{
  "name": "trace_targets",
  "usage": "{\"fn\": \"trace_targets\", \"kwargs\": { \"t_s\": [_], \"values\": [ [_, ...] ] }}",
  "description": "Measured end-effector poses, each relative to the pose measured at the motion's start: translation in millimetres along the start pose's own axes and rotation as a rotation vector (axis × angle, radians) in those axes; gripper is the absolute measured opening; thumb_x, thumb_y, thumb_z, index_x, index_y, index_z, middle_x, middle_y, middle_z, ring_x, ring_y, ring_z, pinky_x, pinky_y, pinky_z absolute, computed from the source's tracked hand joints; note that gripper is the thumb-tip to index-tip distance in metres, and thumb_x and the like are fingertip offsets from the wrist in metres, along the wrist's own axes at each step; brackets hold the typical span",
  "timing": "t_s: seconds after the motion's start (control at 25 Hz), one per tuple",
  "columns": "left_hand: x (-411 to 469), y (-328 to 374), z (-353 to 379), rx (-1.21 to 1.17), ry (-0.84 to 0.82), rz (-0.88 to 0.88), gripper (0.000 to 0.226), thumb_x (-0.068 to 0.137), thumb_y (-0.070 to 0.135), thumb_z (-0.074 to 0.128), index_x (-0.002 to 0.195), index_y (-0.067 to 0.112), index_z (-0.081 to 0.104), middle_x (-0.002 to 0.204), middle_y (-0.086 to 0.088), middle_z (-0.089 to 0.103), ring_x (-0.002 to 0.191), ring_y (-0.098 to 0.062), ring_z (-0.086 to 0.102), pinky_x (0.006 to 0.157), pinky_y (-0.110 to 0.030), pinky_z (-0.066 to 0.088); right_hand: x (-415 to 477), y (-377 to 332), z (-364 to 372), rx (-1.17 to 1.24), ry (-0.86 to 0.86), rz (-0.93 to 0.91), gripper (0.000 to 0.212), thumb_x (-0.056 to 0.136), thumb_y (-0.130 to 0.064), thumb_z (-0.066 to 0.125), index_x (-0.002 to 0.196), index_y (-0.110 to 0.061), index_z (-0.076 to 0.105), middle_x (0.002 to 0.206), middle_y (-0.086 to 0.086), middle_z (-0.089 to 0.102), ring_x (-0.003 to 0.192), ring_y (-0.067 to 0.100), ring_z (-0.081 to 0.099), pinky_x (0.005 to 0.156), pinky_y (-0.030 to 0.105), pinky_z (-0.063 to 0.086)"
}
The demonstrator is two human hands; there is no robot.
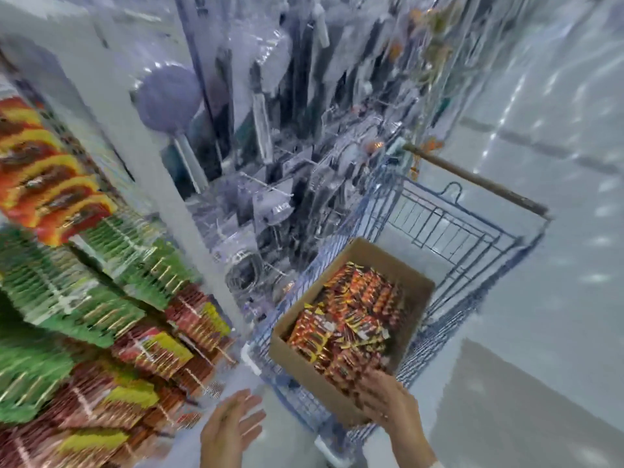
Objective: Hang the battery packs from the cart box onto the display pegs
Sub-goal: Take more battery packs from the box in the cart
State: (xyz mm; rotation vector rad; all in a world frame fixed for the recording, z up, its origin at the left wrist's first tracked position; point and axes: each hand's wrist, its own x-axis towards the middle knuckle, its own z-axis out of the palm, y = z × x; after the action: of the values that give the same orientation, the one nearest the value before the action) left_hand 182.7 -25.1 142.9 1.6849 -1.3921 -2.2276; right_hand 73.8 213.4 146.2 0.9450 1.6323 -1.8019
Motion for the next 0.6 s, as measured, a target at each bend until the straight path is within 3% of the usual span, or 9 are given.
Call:
{"fn": "trace_targets", "kwargs": {
  "t_s": [0.08, 0.24, 0.36, 0.6],
  "values": [
    [14, -2, 37, 0.029, 0.013, -0.059, 0.013, 0.105, 0.016, 0.059, 0.107, 0.006, 0.067, 0.107, -0.016, 0.072, 0.084, -0.031, 0.068, 0.080, -0.044, 0.052, 22, -12, -21, 0.021, -0.007, 0.040, 0.021, 0.101, -0.017, 0.062, 0.112, -0.001, 0.068, 0.074, 0.009, 0.076, 0.071, 0.028, 0.062, 0.068, 0.033, 0.048],
    [42, -8, 106, 0.086, 0.029, -0.114, 0.022, 0.105, 0.012, 0.058, 0.122, -0.001, 0.062, 0.113, -0.019, 0.073, 0.072, -0.030, 0.075, 0.055, -0.032, 0.060, 67, -41, -51, 0.054, 0.005, 0.096, 0.024, 0.101, -0.017, 0.061, 0.116, 0.002, 0.067, 0.093, 0.015, 0.075, 0.078, 0.031, 0.065, 0.072, 0.037, 0.052],
    [45, -5, 150, 0.175, -0.027, -0.036, 0.021, 0.107, 0.014, 0.054, 0.123, 0.005, 0.064, 0.105, -0.012, 0.076, 0.088, -0.032, 0.075, 0.072, -0.036, 0.060, 87, -60, -61, 0.070, 0.006, 0.079, 0.023, 0.102, -0.023, 0.060, 0.114, -0.005, 0.068, 0.105, 0.015, 0.076, 0.086, 0.031, 0.068, 0.077, 0.037, 0.055],
    [111, 10, 246, 0.341, -0.120, -0.059, 0.028, 0.107, 0.030, 0.057, 0.124, 0.010, 0.064, 0.111, -0.008, 0.077, 0.098, -0.027, 0.075, 0.086, -0.038, 0.061, 128, -76, -55, 0.143, 0.060, 0.136, 0.025, 0.103, -0.025, 0.057, 0.119, -0.006, 0.065, 0.112, 0.015, 0.075, 0.106, 0.036, 0.071, 0.093, 0.043, 0.057]
  ]
}}
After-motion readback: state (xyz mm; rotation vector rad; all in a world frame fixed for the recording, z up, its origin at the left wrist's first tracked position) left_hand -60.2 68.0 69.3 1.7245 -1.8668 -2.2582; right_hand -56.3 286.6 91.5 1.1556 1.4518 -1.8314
